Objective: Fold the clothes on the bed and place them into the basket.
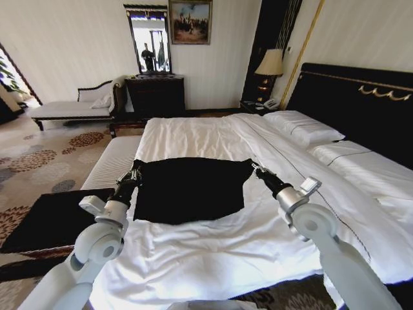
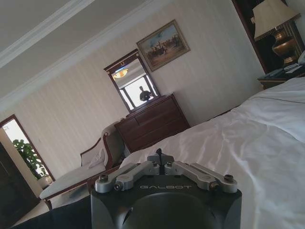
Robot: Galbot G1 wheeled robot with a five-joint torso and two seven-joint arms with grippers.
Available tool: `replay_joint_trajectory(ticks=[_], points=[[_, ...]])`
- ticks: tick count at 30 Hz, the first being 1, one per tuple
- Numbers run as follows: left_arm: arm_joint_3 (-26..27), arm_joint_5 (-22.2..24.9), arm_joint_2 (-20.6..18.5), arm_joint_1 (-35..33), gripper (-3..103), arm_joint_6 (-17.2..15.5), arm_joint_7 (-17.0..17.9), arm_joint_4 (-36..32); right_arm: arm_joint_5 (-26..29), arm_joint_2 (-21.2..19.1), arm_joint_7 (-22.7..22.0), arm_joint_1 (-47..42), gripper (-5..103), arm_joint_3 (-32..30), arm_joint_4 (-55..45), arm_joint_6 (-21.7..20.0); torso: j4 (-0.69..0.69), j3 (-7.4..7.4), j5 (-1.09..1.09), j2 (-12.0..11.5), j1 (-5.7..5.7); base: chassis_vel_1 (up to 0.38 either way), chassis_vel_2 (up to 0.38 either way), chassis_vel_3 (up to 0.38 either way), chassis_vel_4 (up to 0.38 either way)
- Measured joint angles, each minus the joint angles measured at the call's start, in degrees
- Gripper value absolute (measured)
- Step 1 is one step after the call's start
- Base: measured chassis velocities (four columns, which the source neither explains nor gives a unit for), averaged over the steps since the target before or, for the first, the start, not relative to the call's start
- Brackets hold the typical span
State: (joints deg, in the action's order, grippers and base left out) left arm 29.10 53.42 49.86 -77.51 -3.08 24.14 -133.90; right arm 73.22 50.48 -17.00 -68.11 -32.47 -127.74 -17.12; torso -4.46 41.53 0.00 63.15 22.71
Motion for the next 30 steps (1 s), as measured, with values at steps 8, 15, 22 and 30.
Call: replay_joint_trajectory(ticks=[8, 15, 22, 30], points=[[3.0, -4.5, 3.5, -10.2, 1, 1.6, -0.4, -4.3, 1.4, -0.9, -1.3, -4.5, 0, -1.4, -4.0, -0.3, 0.01, 0.0, 0.0, 0.0, 0.0, 0.0, 0.0, 0.0, 0.0], [7.9, -9.4, 8.8, -27.8, 1, 2.9, -1.9, -9.6, 7.4, -1.6, -3.8, -13.5, 0, -9.7, -12.1, -2.0, 0.0, -0.02, 0.0, 0.0, -0.03, 0.0, 0.0, 0.0, 0.0], [6.1, -10.6, 10.3, -29.1, 1, 1.5, -1.3, -9.6, 12.5, -1.6, -7.7, -14.6, 0, -12.6, -15.9, -3.4, 0.0, -0.01, 0.0, 0.0, -0.03, 0.0, 0.0, 0.0, 0.0], [7.2, -4.1, 7.2, -24.0, 1, -1.4, 1.1, -9.5, 16.3, -2.6, -10.4, -11.8, 0, -11.2, -15.9, -3.7, 0.0, 0.0, -0.01, 0.0, 0.0, 0.0, 0.0, 0.0, 0.0]])
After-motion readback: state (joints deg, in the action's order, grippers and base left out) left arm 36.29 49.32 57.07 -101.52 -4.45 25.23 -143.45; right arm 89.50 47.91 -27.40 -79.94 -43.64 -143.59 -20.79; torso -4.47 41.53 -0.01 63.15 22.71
